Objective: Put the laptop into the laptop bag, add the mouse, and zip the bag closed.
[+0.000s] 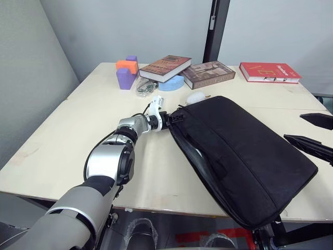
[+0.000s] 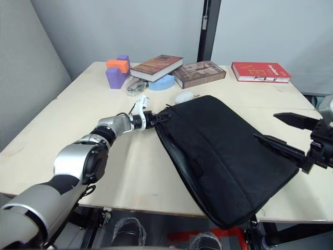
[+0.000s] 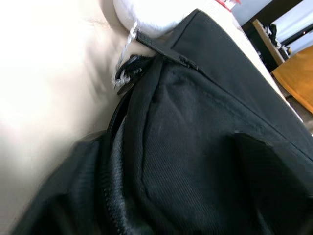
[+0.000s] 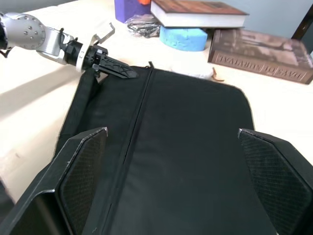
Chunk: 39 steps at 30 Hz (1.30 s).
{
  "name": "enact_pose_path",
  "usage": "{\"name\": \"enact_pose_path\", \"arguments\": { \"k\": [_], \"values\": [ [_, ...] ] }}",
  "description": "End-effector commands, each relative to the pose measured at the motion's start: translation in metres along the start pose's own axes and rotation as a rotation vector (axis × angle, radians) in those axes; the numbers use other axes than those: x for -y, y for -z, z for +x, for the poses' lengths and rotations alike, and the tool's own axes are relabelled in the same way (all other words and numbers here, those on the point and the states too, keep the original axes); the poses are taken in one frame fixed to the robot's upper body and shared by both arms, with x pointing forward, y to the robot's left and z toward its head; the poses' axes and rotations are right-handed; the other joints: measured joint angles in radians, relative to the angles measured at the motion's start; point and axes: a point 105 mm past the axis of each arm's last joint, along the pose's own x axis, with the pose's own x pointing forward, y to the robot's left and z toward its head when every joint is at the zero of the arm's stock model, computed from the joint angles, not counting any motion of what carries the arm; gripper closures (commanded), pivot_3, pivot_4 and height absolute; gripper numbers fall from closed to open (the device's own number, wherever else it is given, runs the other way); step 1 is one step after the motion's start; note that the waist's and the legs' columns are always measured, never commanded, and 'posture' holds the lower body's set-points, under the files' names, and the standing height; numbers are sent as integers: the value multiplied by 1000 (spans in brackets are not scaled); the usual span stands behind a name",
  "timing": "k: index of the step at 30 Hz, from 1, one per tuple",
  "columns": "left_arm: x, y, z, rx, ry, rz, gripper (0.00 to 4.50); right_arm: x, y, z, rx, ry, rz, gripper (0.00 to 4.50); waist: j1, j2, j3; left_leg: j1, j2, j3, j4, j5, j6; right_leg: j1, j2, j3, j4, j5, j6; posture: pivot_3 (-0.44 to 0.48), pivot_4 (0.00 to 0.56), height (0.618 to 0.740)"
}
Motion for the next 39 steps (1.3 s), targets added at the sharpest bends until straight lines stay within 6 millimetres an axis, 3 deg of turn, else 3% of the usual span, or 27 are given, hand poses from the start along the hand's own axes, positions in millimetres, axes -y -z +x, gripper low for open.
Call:
{"name": "enact_pose_path", "arguments": {
  "k": [1,5,8,9,17,22,35,39],
  "values": [
    [2,-1,-3,-17,30,11,1955,3,3,-9,16,37,29,0,1,0,0,0,0,0,0,0,0,0,0,0,0,0,0,0,150,707],
    [2,-5,-8,-18,48,17,3371,6,18,-15,0,42,111,0,3,0,0,-1,-1,0,0,0,1,0,-1,-1,-2,0,0,0,150,707],
    [8,-15,-12,-3,87,12,4337,4,44,-21,-56,22,252,0,4,0,0,-2,-1,-1,-1,0,1,0,-1,-2,-3,0,0,0,150,707],
    [10,-18,-13,2,104,12,4466,3,55,-25,-78,19,310,0,4,0,0,-2,-1,-1,-1,0,1,0,-1,-2,-3,0,0,0,150,707],
    [20,-36,-26,51,198,-40,4466,5,125,-56,-129,93,730,0,-2,0,1,-3,-1,-2,-3,-1,1,0,-1,-4,-6,0,0,0,150,707],
    [23,-44,-35,84,221,-54,4466,-4,158,-58,-168,113,860,0,-9,1,1,-4,-1,-3,-4,-1,0,0,-2,-4,-6,0,0,0,150,707],
    [24,-37,-48,92,211,-60,4466,-21,179,2,-165,-23,924,0,-9,1,1,-4,-1,-3,-4,-1,0,0,-1,-5,-6,0,0,0,150,707],
    [17,-36,-52,106,178,-66,4500,-13,182,13,-150,-22,915,1216,-15,1,1,-3,-1,-3,-4,-1,0,1,-1,-5,-6,0,0,0,150,707]
  ]
}}
